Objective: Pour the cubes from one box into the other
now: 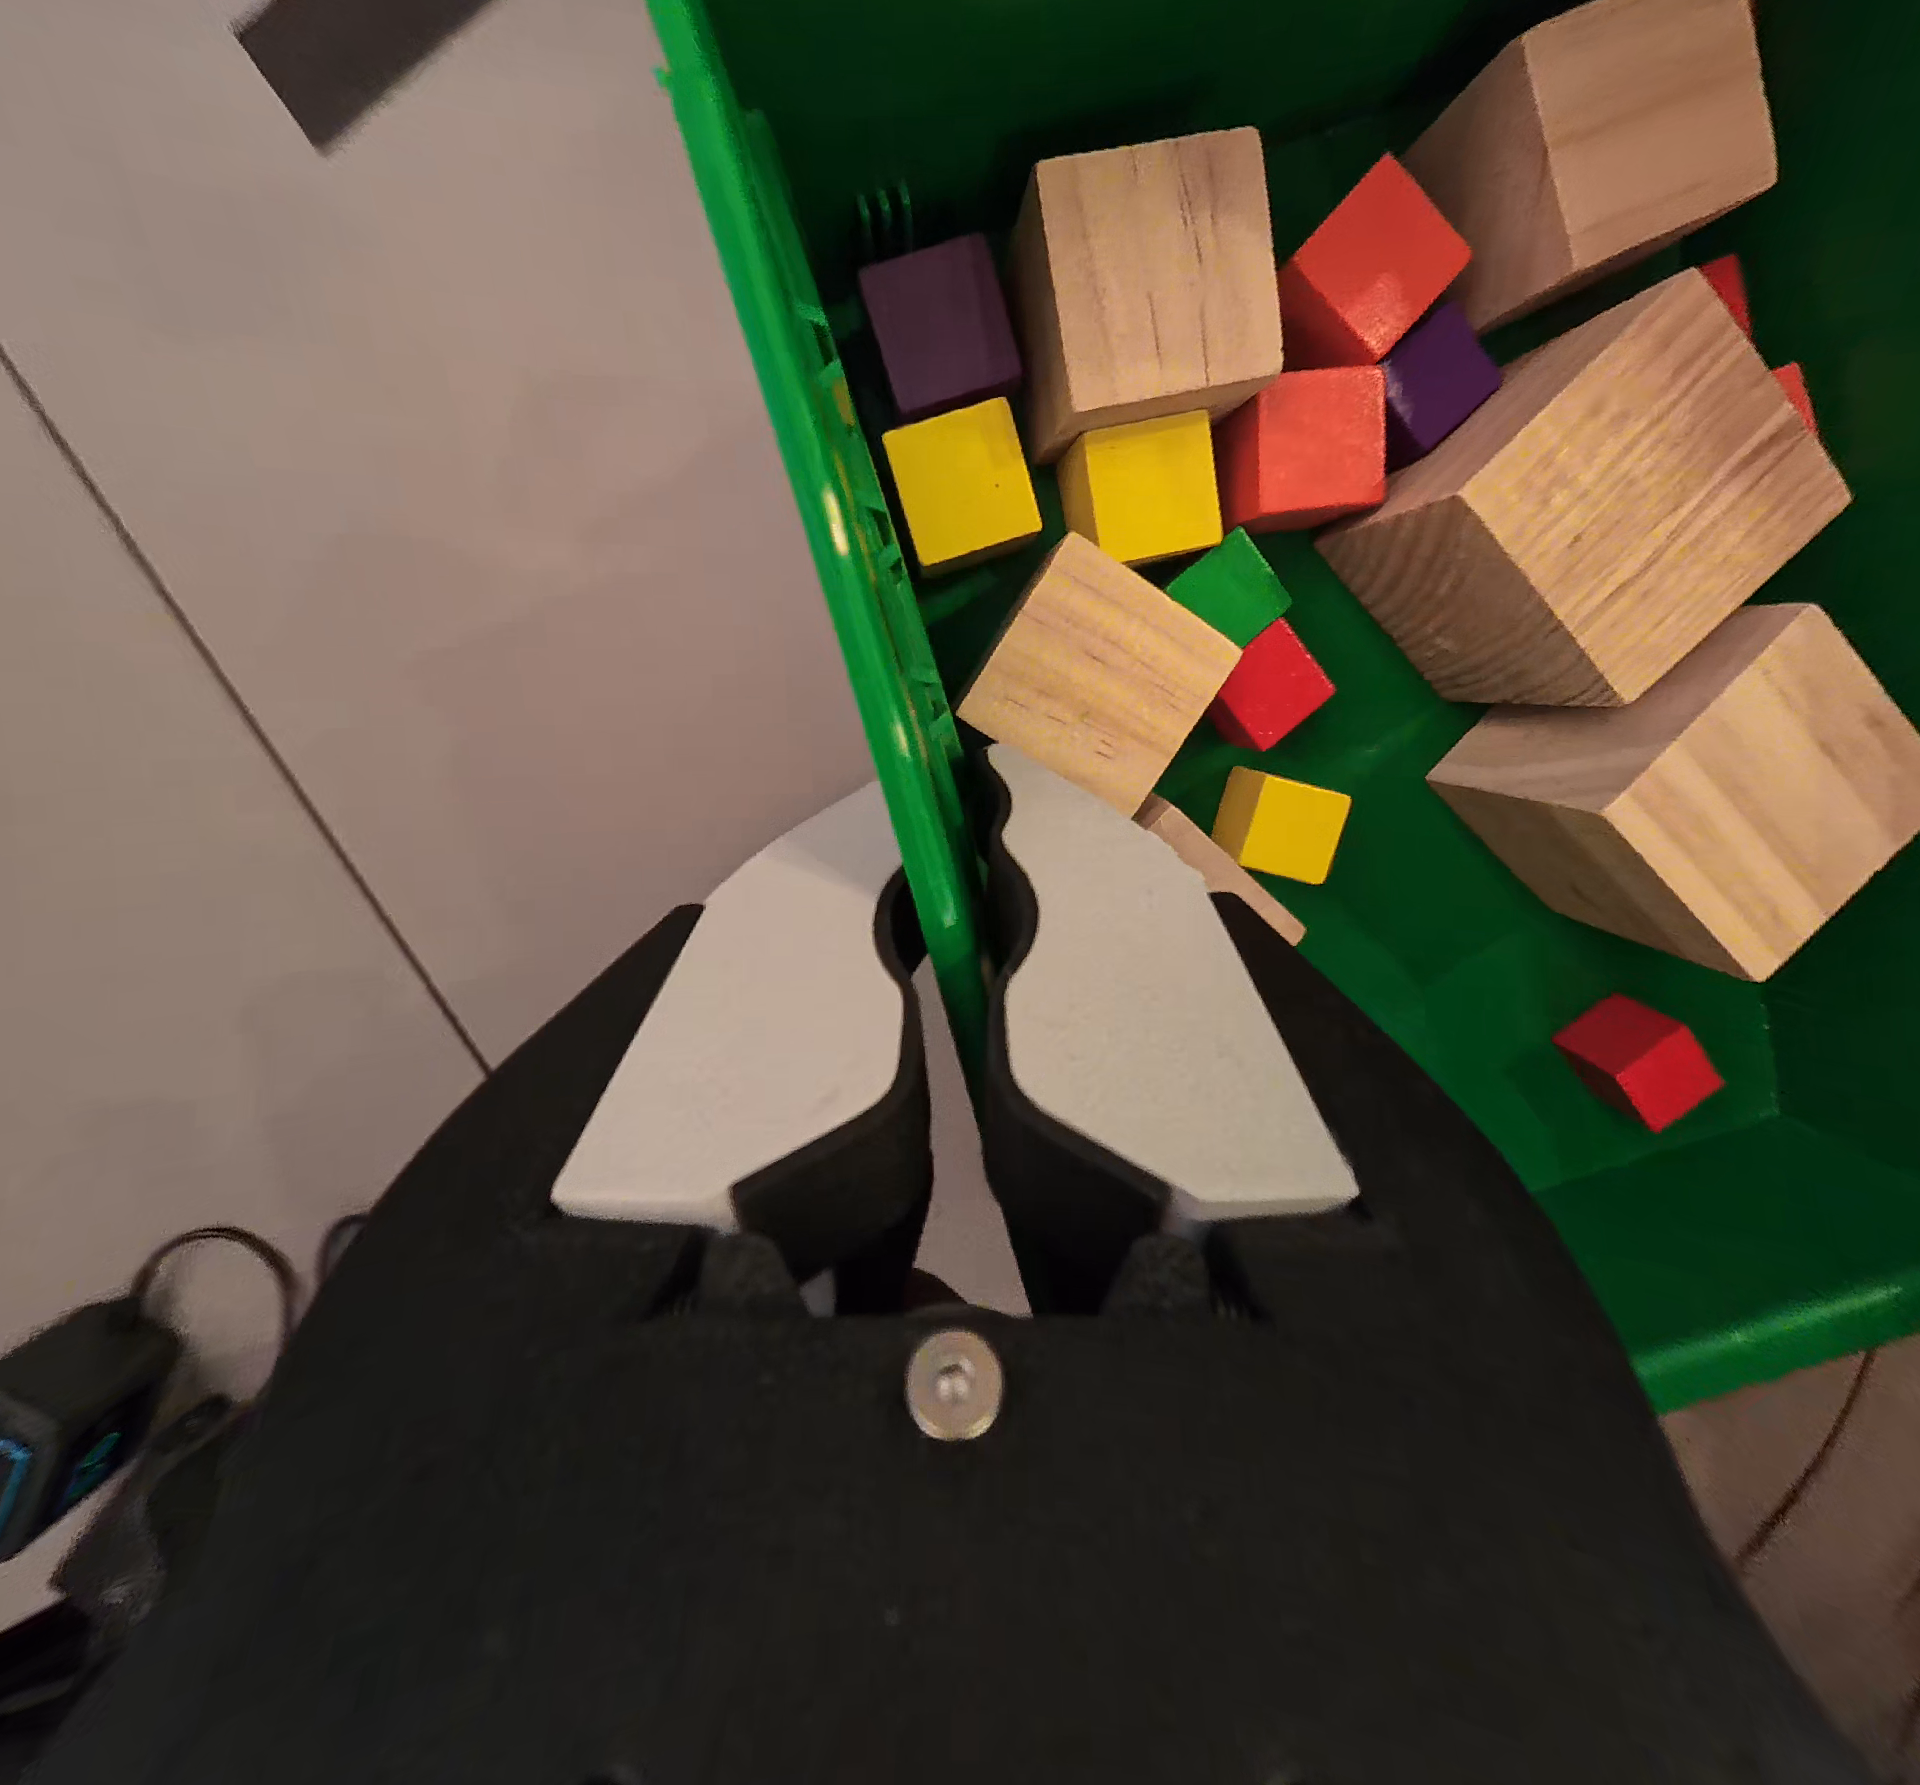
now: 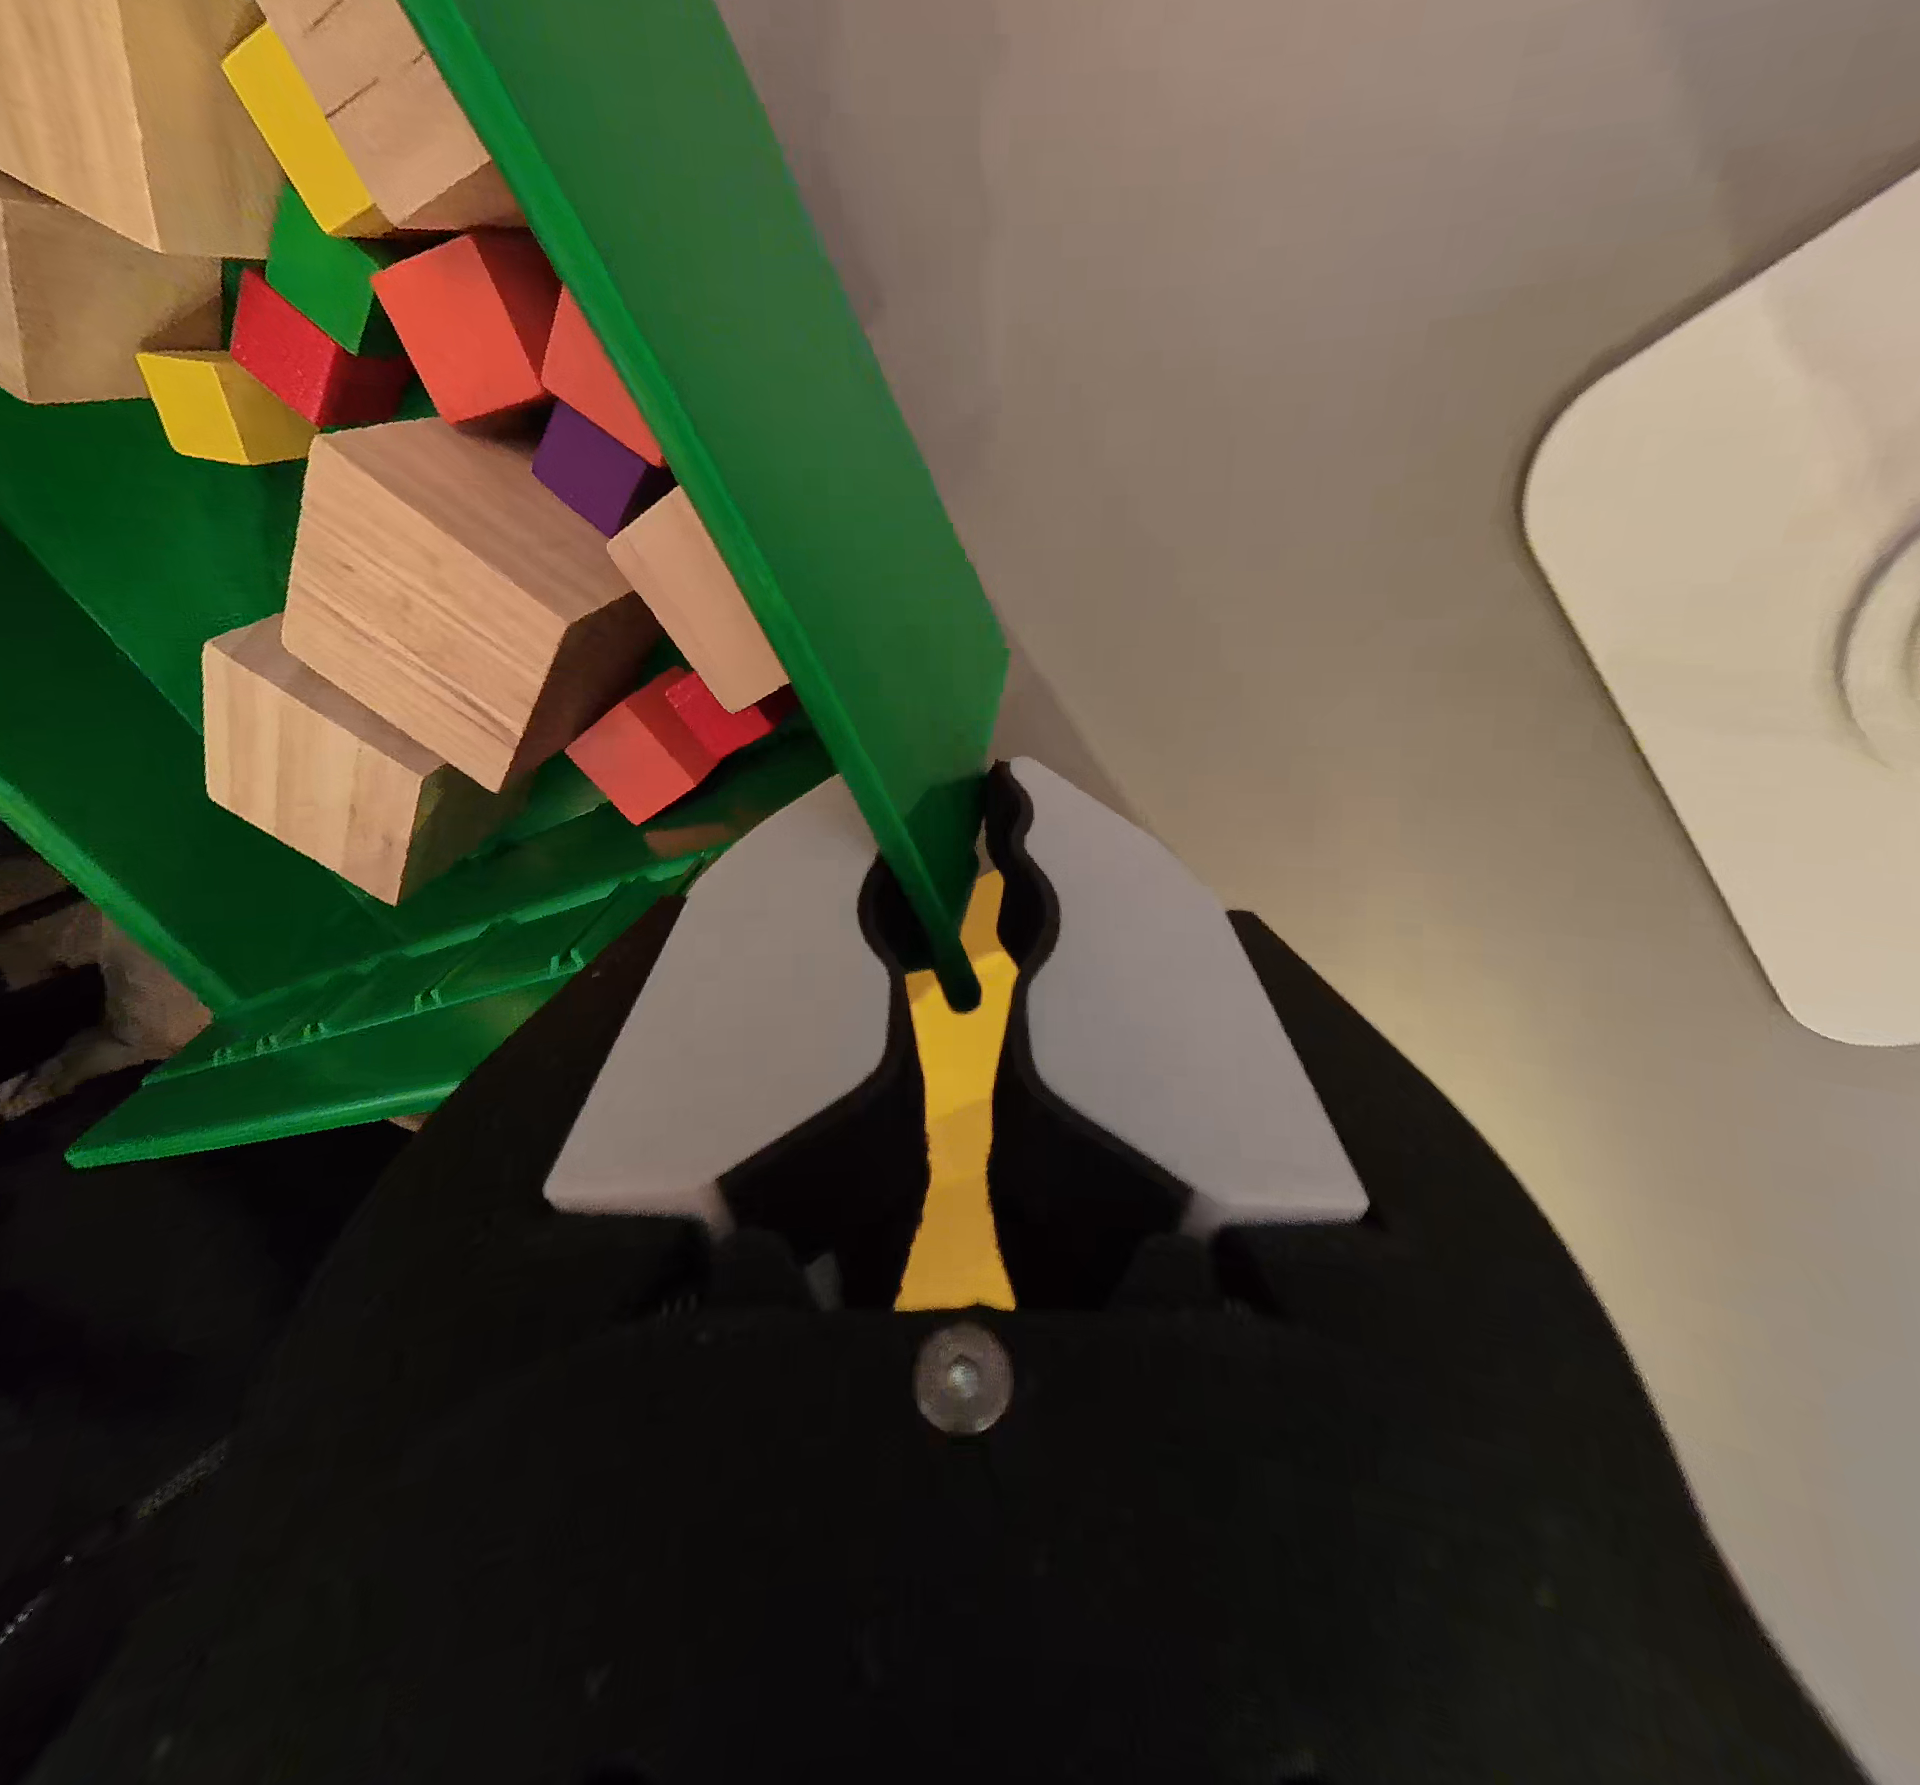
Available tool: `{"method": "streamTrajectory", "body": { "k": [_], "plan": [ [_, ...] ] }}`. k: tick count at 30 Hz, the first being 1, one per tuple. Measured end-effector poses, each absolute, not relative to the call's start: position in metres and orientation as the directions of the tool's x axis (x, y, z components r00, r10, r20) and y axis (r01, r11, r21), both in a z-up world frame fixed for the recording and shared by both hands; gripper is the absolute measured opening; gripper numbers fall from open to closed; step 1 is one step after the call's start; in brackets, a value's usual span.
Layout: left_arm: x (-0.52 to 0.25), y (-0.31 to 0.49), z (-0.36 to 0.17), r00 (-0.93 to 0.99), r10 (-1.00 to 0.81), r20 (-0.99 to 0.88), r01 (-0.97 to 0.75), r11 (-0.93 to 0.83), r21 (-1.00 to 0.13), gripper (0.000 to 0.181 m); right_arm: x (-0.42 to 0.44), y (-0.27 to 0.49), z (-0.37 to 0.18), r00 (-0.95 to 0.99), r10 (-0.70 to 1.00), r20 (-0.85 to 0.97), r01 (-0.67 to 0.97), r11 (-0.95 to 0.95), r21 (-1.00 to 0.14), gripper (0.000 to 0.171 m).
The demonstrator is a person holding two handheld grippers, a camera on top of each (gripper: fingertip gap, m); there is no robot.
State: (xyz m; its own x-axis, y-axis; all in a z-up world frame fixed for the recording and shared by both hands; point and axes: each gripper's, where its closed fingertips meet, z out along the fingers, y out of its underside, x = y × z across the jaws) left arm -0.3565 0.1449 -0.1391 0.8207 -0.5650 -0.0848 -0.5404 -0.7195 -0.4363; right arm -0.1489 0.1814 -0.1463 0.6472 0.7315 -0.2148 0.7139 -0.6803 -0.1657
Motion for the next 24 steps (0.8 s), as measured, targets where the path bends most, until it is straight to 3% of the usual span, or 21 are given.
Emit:
{"method": "streamTrajectory", "body": {
  "k": [11, 24],
  "plan": [
    [-0.266, 0.202, -0.039, 0.751, -0.64, -0.161, -0.617, -0.593, -0.518, 0.004, -0.055, 0.214, -0.049, 0.738, 0.659, -0.146, 0.605, -0.742, -0.287, 0.007],
    [-0.124, 0.235, -0.012, 0.692, -0.702, -0.168, -0.603, -0.435, -0.669, 0.004, 0.085, 0.222, -0.002, 0.858, 0.513, 0.005, 0.479, -0.797, -0.367, 0.008]
  ]
}}
